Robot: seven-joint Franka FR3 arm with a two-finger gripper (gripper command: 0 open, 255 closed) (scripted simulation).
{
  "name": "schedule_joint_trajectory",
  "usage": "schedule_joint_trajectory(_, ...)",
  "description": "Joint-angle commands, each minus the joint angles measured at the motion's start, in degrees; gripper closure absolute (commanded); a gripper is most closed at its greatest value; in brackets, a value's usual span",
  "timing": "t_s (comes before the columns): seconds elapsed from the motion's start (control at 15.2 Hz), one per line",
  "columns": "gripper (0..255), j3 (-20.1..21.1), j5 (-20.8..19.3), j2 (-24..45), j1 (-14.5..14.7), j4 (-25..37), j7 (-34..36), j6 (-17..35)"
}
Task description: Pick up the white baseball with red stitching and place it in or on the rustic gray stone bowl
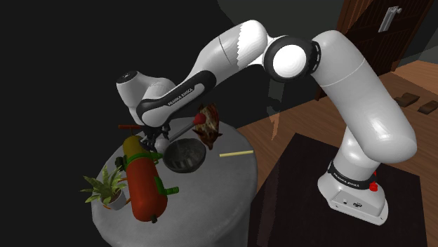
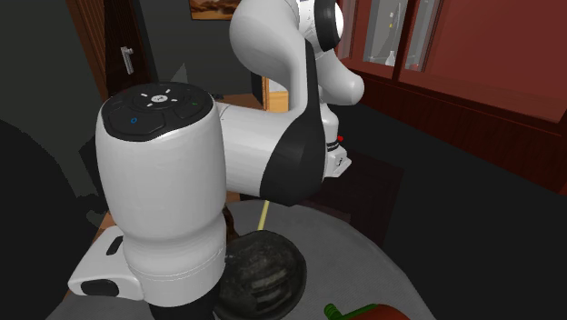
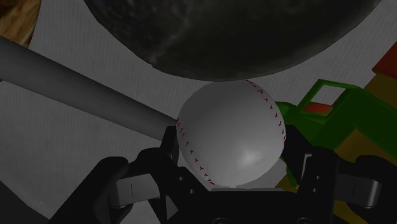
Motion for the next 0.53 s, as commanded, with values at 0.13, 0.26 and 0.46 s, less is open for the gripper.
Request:
schedule_joint_trajectory(0.13, 255, -0.01, 0.02, 0.07, -0.01, -0.15, 0.0, 0.01)
schedule_joint_trajectory(0.26, 255, 0.11, 0.16, -0.28, 0.03, 0.21, -0.11, -0.68)
schedule_joint_trajectory(0.46, 255, 0.37, 0.55, -1.25, -0.03, 0.89, -0.51, -2.28)
